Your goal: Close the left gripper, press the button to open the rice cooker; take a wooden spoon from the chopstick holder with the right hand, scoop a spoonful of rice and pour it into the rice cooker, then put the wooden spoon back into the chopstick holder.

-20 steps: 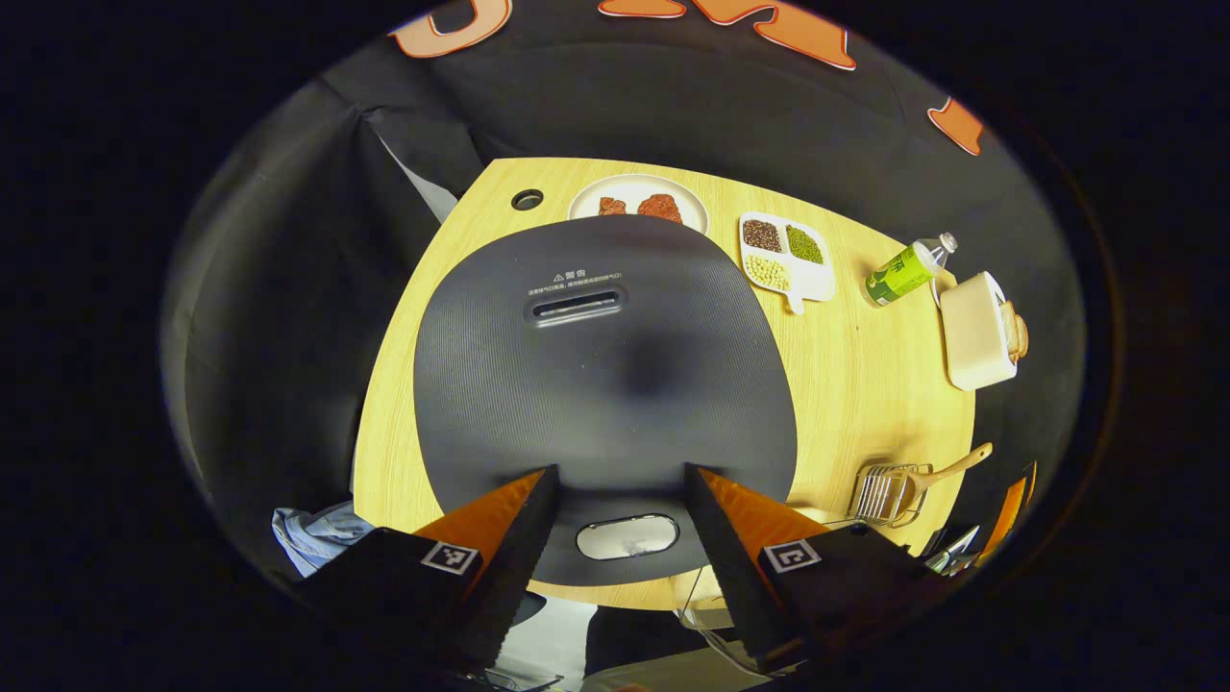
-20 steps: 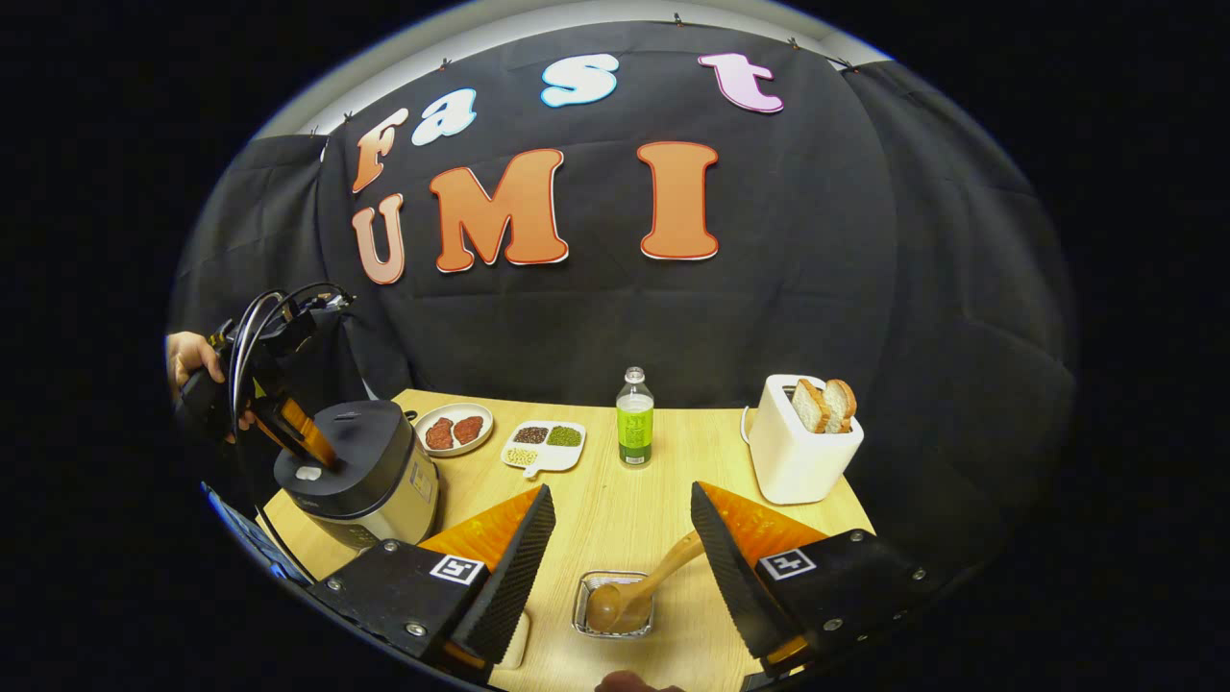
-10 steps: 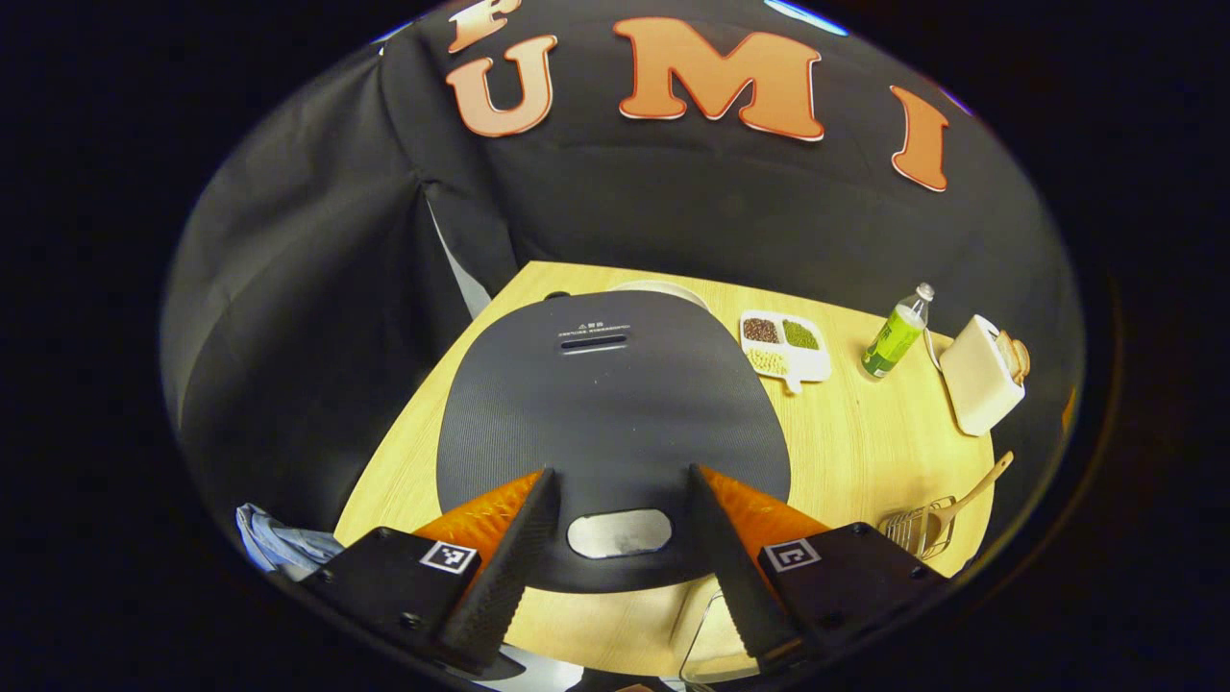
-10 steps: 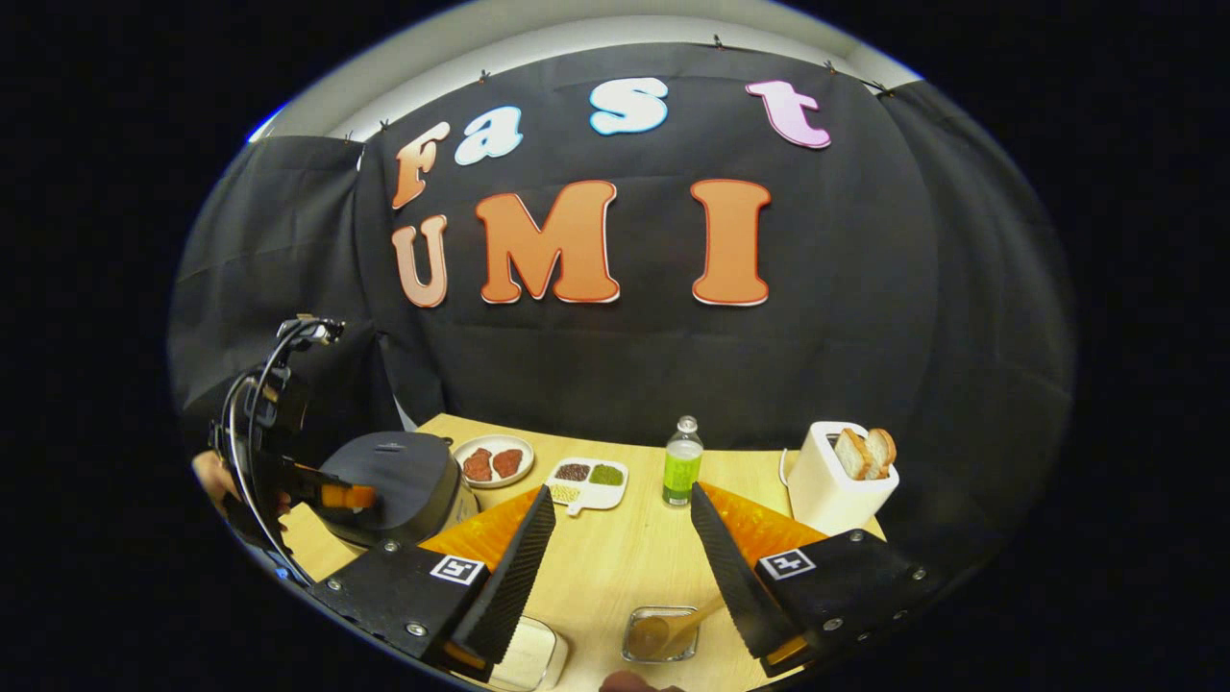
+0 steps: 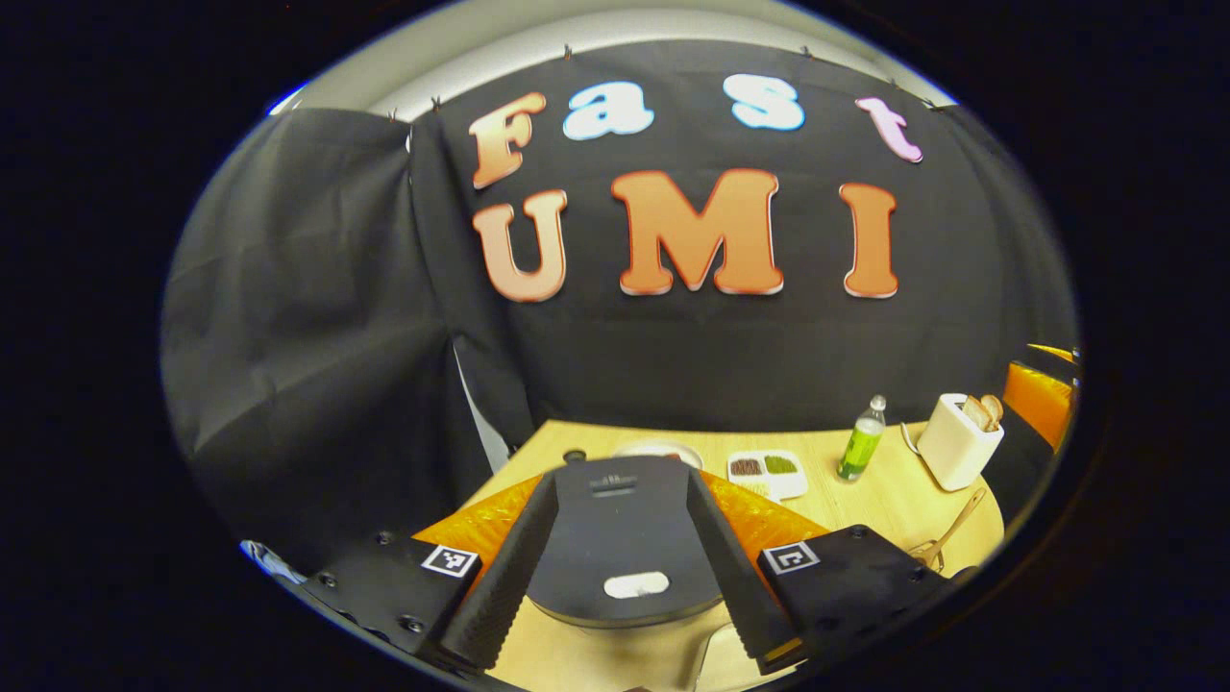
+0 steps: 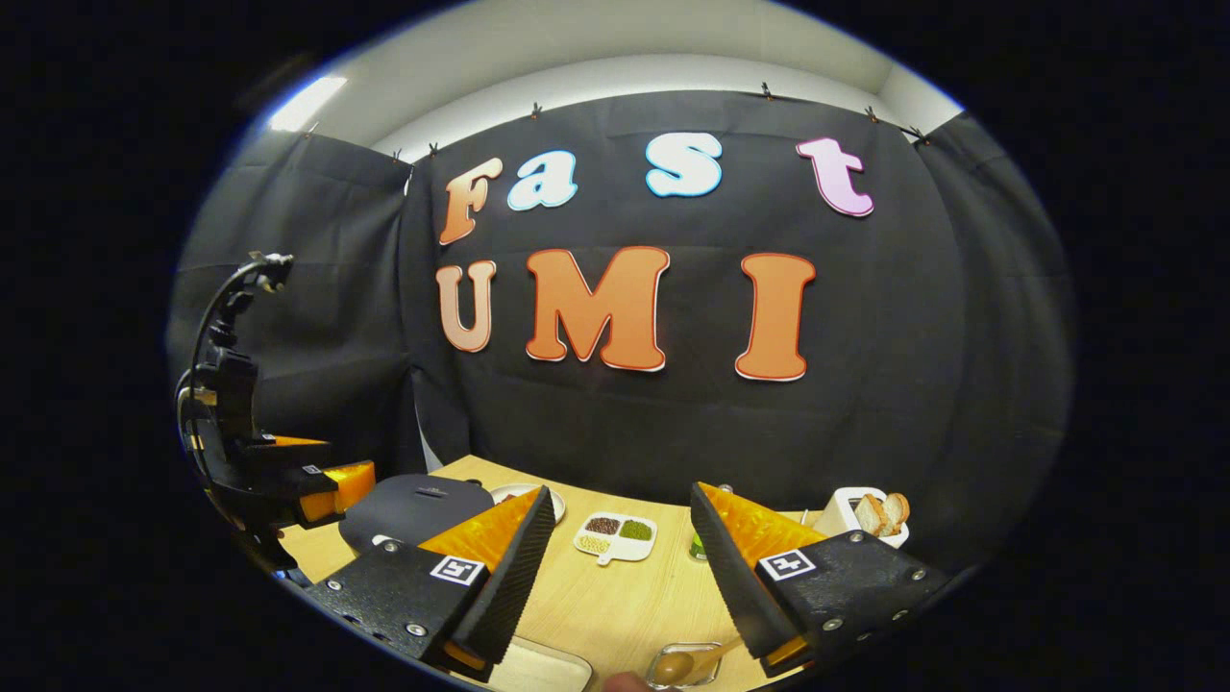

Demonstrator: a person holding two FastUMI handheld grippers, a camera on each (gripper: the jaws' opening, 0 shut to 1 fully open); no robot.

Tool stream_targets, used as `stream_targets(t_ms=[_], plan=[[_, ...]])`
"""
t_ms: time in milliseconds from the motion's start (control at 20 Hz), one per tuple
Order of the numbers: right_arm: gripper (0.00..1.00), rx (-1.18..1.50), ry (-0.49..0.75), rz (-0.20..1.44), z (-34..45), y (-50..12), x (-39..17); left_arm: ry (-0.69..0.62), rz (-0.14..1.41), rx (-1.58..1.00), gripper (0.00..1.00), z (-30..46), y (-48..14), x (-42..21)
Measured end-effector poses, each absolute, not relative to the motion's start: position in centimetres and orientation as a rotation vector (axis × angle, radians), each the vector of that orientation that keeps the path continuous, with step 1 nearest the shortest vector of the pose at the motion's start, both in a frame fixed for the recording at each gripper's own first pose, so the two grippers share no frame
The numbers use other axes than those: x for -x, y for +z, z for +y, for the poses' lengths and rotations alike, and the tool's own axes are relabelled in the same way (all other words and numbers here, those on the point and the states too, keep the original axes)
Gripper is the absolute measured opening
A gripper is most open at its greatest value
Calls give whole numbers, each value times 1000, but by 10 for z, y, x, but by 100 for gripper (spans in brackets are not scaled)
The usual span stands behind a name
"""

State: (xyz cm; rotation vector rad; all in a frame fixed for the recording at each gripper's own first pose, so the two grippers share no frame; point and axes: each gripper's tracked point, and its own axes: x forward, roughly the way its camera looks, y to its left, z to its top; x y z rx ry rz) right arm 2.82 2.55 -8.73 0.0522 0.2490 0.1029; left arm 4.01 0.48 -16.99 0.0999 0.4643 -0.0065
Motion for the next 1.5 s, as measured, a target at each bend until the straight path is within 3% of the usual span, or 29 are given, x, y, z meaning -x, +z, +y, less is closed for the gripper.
stream_targets(t_ms=[150, 300, 350, 500, 600, 650, 750, 850, 900, 950, 1050, 1100, 1200, 1250, 1400, 1500], plan=[[88, -59, 98, 198, 26, -70, -29, -25, 353, -131, 96, 1, -136, -35], [89, -61, 86, 166, 24, -61, -29, -45, 307, -106, 88, -10, -115, -26], [89, -62, 83, 159, 23, -59, -28, -49, 291, -86, 93, -11, -109, -27], [89, -57, 79, 134, 20, -48, -26, -42, 231, -49, 92, -8, -88, -24], [84, -46, 81, 115, 20, -45, -23, -48, 222, -8, 88, -6, -83, -9], [89, -39, 77, 107, 19, -43, -23, -49, 209, 0, 95, -8, -77, -7], [89, -32, 80, 104, 22, -43, -21, -39, 186, -12, 90, -6, -69, -2], [89, -28, 91, 98, 26, -42, -19, -21, 177, -38, 94, 0, -71, 1], [94, -23, 93, 93, 27, -40, -19, -18, 180, -45, 96, 0, -73, 4], [89, -18, 94, 90, 28, -40, -19, -25, 185, -46, 96, -1, -74, 6], [89, -13, 100, 89, 30, -40, -18, -43, 180, -41, 96, -6, -69, 8], [89, -11, 100, 91, 32, -41, -18, -47, 168, -42, 89, -7, -65, 10], [94, -10, 102, 91, 34, -40, -19, -50, 153, -43, 100, -8, -61, 10], [90, -11, 104, 89, 34, -39, -18, -47, 155, -44, 100, -8, -62, 10], [90, -9, 105, 85, 35, -37, -18, -38, 169, -29, 95, -5, -66, 11], [91, -3, 112, 95, 37, -40, -16, -37, 169, -15, 100, -4, -65, 13]])
